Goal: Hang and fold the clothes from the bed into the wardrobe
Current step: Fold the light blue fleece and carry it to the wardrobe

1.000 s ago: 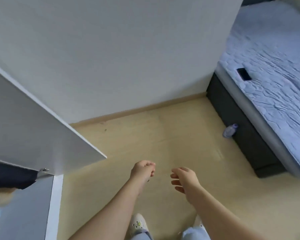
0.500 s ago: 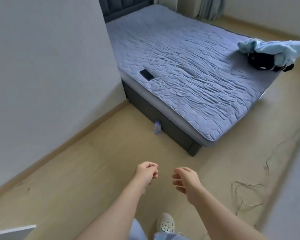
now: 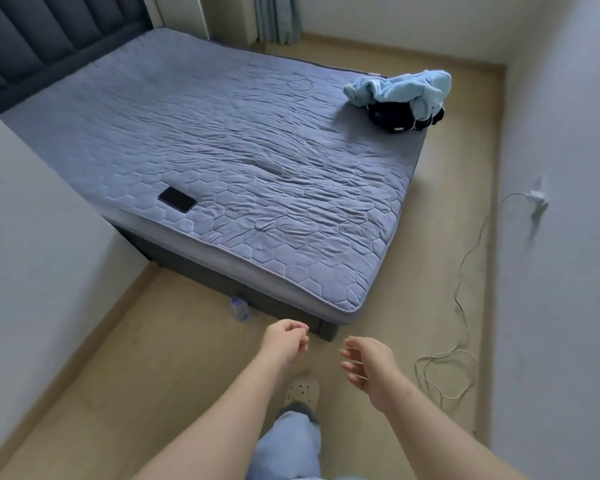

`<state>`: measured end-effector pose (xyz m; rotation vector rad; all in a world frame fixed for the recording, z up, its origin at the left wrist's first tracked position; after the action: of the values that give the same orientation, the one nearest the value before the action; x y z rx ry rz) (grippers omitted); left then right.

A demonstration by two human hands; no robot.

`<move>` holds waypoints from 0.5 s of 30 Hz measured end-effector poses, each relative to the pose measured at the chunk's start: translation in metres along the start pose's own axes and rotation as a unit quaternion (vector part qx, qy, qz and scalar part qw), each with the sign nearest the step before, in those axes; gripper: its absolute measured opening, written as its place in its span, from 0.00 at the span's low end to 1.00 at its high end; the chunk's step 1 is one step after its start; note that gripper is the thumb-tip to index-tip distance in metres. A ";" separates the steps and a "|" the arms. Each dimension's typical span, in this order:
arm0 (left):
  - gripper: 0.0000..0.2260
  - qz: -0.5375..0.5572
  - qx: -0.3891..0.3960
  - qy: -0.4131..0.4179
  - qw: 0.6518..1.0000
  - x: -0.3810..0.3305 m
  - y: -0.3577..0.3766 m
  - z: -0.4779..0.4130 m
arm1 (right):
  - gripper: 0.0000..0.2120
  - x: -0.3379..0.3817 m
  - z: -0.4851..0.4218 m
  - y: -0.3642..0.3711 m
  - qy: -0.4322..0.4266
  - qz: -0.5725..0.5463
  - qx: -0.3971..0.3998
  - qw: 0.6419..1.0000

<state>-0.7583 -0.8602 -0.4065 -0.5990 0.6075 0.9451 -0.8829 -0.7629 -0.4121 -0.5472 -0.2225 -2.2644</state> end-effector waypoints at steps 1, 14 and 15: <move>0.10 -0.009 0.003 0.005 1.000 -0.017 0.002 -0.011 | 0.06 0.015 -0.005 -0.001 -0.001 -0.007 -0.012 1.000; 0.07 -0.094 0.103 0.038 0.990 -0.142 0.104 -0.100 | 0.08 0.138 -0.066 -0.049 0.019 -0.148 -0.052 0.988; 0.07 -0.092 0.107 0.038 0.989 -0.150 0.116 -0.107 | 0.08 0.148 -0.072 -0.058 0.018 -0.155 -0.051 0.986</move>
<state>-0.9491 -0.9648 -0.3968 -0.4914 0.6982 0.6764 -1.0373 -0.8440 -0.4084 -0.5548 -0.1832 -2.5973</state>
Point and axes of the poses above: each hand's wrist, its own z-axis away from the middle knuckle, its own y-axis out of the palm, x = y × z, the point moved 5 cm from there along -z, towards the middle knuckle, and after that the axes turned 4 degrees about y, right-handed, at the moved point
